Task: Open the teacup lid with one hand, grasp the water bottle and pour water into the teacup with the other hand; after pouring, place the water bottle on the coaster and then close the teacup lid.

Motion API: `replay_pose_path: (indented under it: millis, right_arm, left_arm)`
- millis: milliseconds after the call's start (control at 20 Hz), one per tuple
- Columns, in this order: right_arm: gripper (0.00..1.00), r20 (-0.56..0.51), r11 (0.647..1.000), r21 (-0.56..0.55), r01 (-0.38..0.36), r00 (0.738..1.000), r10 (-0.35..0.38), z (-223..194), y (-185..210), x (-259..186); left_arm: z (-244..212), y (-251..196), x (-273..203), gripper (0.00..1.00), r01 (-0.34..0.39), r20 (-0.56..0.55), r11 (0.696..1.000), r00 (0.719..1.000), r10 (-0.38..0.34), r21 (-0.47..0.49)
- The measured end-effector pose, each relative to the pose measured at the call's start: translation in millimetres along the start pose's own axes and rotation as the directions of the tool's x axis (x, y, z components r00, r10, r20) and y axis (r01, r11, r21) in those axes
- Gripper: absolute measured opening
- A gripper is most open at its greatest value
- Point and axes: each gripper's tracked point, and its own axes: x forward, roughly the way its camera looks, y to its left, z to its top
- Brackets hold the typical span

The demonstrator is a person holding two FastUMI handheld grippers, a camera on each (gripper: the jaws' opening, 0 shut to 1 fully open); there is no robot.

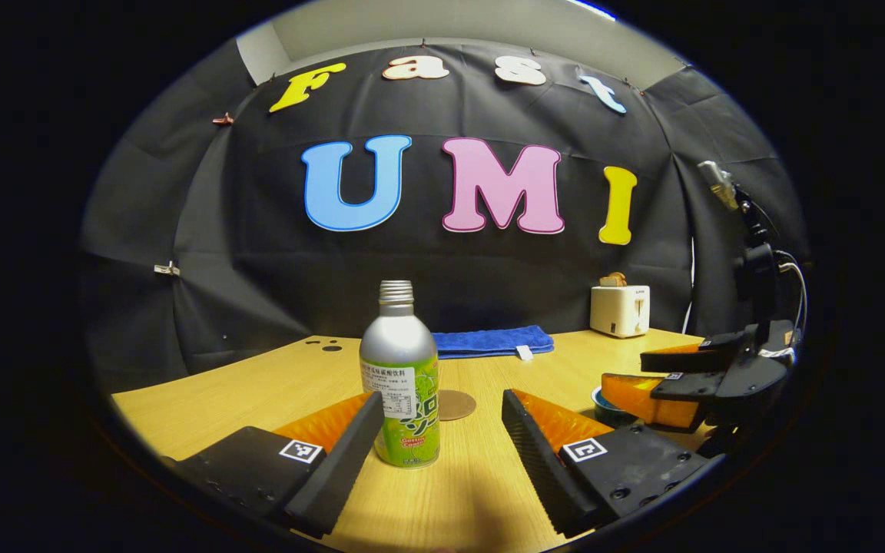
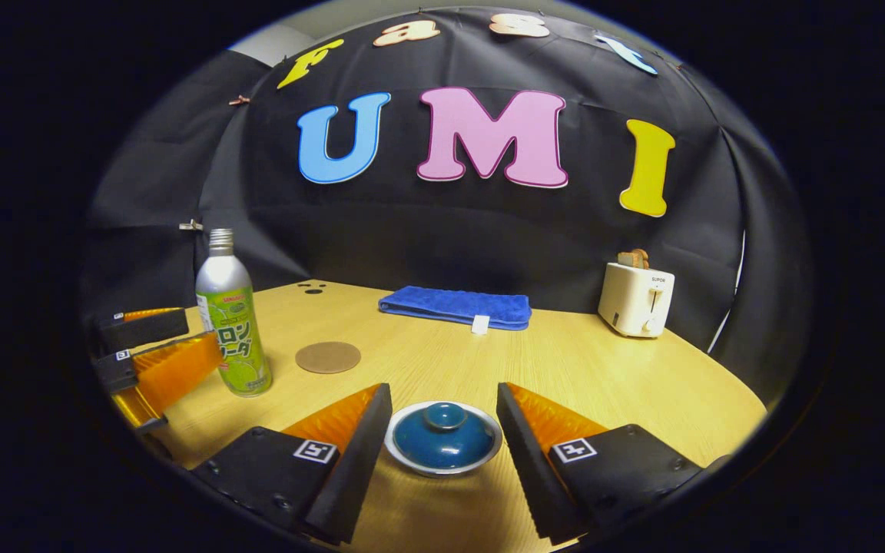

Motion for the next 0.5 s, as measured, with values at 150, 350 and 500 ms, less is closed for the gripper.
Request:
replay_pose_path:
  millis: [150, 350, 500]
  right_arm:
    - [0.75, -0.026, 1.000, -0.002, -0.007, 1.000, 0.006, -3.3, 2.3, 6.7]
    - [0.60, -0.051, 1.000, -0.004, -0.019, 0.999, 0.019, -7.3, 2.9, 11.6]
    - [0.44, -0.050, 0.999, -0.007, -0.040, 0.998, 0.040, -6.8, 5.4, 12.0]
  left_arm:
    - [0.0, 0.1, -1.1, 0.98, 0.000, 0.009, 1.000, 1.000, 0.000, 0.000]
    - [0.1, 0.1, -1.6, 0.98, 0.001, 0.009, 1.000, 1.000, -0.001, 0.000]
    - [1.6, -0.3, -2.3, 0.98, 0.002, 0.014, 1.000, 1.000, -0.002, 0.000]
